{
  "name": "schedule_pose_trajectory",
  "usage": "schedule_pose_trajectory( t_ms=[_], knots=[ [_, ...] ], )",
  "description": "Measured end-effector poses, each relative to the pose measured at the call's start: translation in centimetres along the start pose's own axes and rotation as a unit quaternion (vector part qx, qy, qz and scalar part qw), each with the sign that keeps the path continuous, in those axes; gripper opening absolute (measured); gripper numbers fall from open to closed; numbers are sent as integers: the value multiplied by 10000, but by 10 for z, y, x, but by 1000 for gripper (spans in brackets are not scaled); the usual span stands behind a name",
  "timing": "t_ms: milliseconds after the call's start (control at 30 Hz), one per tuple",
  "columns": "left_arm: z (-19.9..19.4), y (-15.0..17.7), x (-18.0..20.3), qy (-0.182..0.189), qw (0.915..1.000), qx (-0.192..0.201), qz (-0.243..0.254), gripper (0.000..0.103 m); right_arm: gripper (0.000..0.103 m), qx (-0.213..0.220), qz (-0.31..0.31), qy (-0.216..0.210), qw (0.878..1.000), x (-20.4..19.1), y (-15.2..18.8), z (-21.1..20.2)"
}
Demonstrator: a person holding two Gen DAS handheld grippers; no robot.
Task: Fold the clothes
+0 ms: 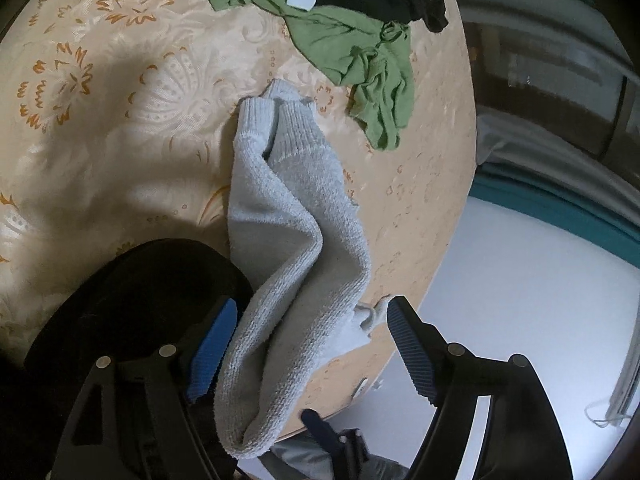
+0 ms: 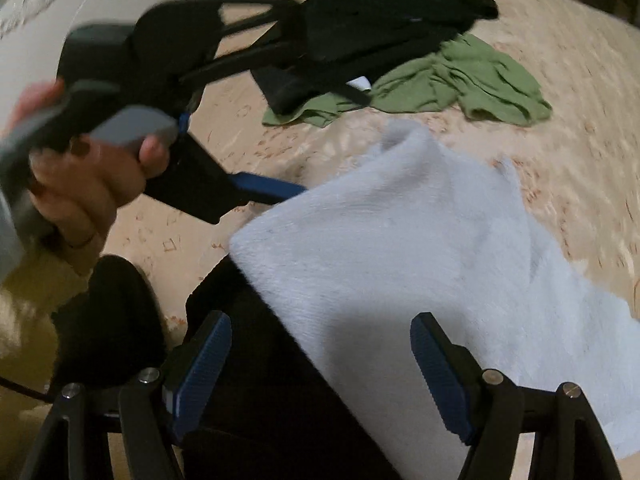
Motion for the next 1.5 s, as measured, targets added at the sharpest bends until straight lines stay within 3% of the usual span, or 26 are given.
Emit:
schedule_pose_trajectory(
  t_ms=[100, 133, 167, 200, 267, 367, 500, 600, 767, 900, 1033, 1200, 1333, 1400, 1433, 1467, 1500],
  knots=[
    [-2, -2, 1, 96, 9999, 21, -58, 82, 76, -109, -86, 180, 9997, -8, -3, 21],
    [-2, -2, 2, 109, 9999, 10, -48, 82, 71, -149, -106, 276, 9995, -9, -3, 27],
    [-2, -2, 4, 120, 9999, -2, -37, 83, 50, -166, -122, 446, 9988, -8, -4, 29],
    [0, -1, 6, 97, 9999, -34, -3, 84, 36, -160, -101, 629, 9978, -5, -7, 31],
    [3, 2, 11, 47, 9999, -96, 65, 86, 25, -51, 328, 637, 9974, 10, -15, 28],
    [15, 8, 20, -181, 9996, -160, 150, 88, 20, 247, 1274, 647, 9894, 49, -19, 6],
    [44, 18, 37, -395, 9984, -372, 177, 89, 17, 720, 2391, 511, 9670, 100, -19, -34],
    [68, 19, 56, -568, 9971, -457, 240, 89, 16, 914, 2580, 447, 9608, 115, -15, -60],
    [102, 10, 53, -1676, 9845, -496, 163, 90, 15, 943, 2290, 380, 9681, 97, -7, -76],
    [118, 3, 54, -1746, 9823, -665, 97, 90, 15, 802, 1942, 397, 9769, 82, -5, -66],
    [110, 7, 62, -1664, 9816, -778, 526, 90, 15, 700, 1457, 401, 9860, 64, -6, -59],
    [114, 15, 57, -2182, 9628, -1093, 1159, 94, 15, 550, 922, 379, 9935, 44, -6, -49],
    [125, 9, 40, -2759, 9480, -1177, 1070, 95, 15, 481, 600, 340, 9965, 27, -3, -43],
    [122, -3, 28, -2887, 9499, -828, 860, 74, 15, 535, 672, 356, 9957, 29, -3, -46],
    [120, -8, 24, -2899, 9515, -681, 779, 50, 15, 571, 774, 352, 9947, 33, -3, -48],
    [119, -11, 19, -2832, 9548, -634, 638, 35, 15, 611, 887, 354, 9936, 38, -3, -50],
    [119, -14, 15, -2672, 9605, -603, 489, 32, 14, 658, 1034, 341, 9919, 44, -3, -53]
  ],
)
Point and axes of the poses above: each gripper's, at about its wrist camera, not at the fingertips, and z roughly the way its jaws point, x to its right, y to its underside, the point moved 8 cm from there along z, roughly the way its jaws point, and after that the axes turned 1 degree about x, right-handed, at the moved point
